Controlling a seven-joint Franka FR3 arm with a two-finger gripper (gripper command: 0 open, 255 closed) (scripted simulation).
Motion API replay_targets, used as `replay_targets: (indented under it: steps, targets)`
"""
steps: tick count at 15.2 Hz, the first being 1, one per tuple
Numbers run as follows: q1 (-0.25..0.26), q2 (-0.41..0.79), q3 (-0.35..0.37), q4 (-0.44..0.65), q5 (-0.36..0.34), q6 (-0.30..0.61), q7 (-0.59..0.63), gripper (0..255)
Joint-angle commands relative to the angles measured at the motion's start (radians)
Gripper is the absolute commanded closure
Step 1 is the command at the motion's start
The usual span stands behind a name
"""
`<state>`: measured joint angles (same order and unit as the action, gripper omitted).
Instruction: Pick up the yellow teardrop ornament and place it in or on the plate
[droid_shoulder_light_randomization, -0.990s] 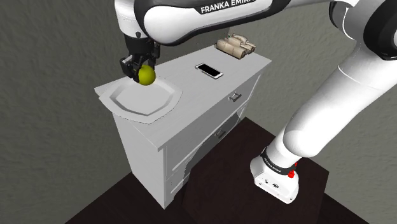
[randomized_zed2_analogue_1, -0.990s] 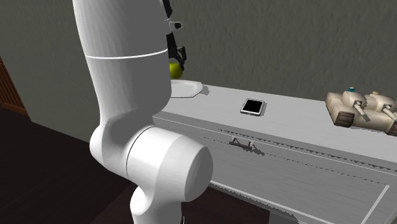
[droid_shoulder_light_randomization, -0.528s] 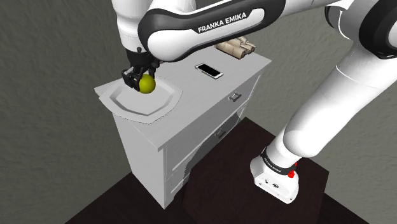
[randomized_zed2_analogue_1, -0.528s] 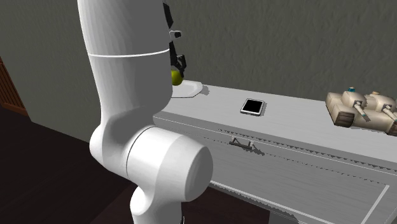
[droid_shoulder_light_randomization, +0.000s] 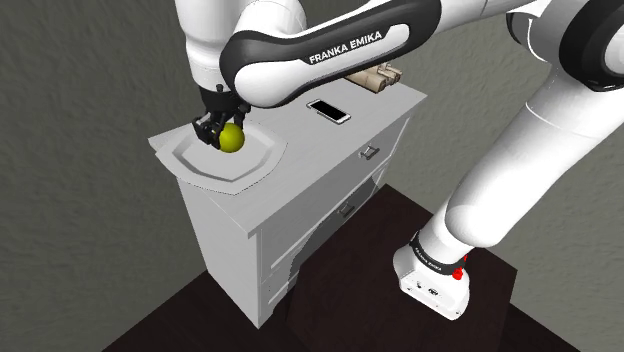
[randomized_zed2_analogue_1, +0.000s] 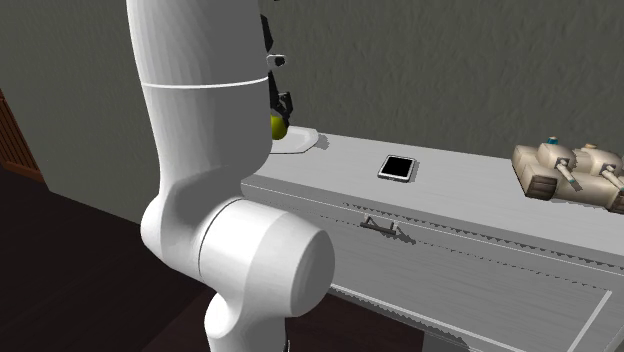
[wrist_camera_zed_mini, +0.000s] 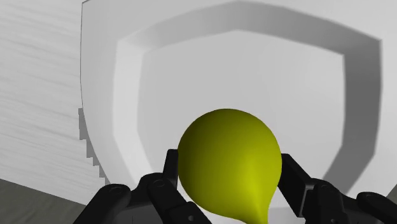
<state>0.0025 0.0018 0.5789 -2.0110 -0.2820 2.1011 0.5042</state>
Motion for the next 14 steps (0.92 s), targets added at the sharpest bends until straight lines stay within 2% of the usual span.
replay_targets:
  steps: [1,2,7,11,14]
  targets:
    - [0.0,0.0,0.0,0.0,0.0,0.0,0.0,255]
    - [0.0,0.0,0.0,0.0,0.0,0.0,0.0,0]
    - [0.0,0.0,0.0,0.0,0.0,0.0,0.0,0]
    - [0.008,-0.049,0.007,0.074,0.044,-0.112,-0.029,0]
    - [0.009,-0.049,0.007,0.074,0.044,-0.112,-0.029,0]
